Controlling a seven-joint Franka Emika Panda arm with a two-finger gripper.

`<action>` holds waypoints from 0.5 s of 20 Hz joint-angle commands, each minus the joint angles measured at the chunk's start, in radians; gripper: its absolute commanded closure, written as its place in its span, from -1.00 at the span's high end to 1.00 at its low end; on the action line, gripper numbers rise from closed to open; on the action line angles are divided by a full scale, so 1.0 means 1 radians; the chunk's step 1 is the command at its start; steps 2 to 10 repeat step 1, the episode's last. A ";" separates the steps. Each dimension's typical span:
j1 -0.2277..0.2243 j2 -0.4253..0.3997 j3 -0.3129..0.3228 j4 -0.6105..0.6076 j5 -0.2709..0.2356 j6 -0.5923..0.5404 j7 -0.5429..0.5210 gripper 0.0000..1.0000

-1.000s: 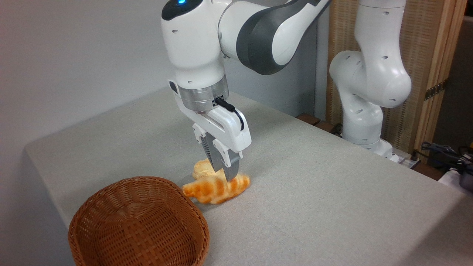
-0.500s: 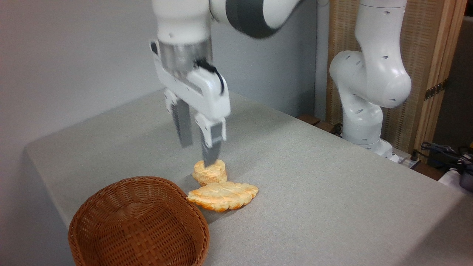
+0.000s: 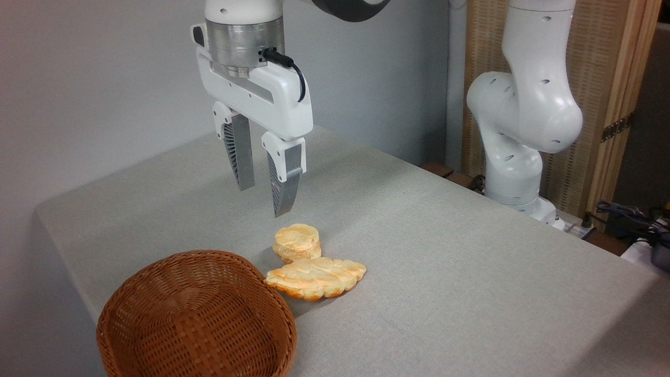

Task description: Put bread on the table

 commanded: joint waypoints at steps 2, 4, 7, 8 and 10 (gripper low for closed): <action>-0.002 0.020 0.010 0.023 0.001 -0.028 -0.016 1.00; -0.002 0.020 0.010 0.023 0.001 -0.028 -0.016 1.00; -0.002 0.020 0.010 0.023 0.001 -0.028 -0.016 1.00; -0.002 0.020 0.010 0.023 0.001 -0.028 -0.016 1.00; -0.002 0.020 0.010 0.023 0.001 -0.028 -0.016 1.00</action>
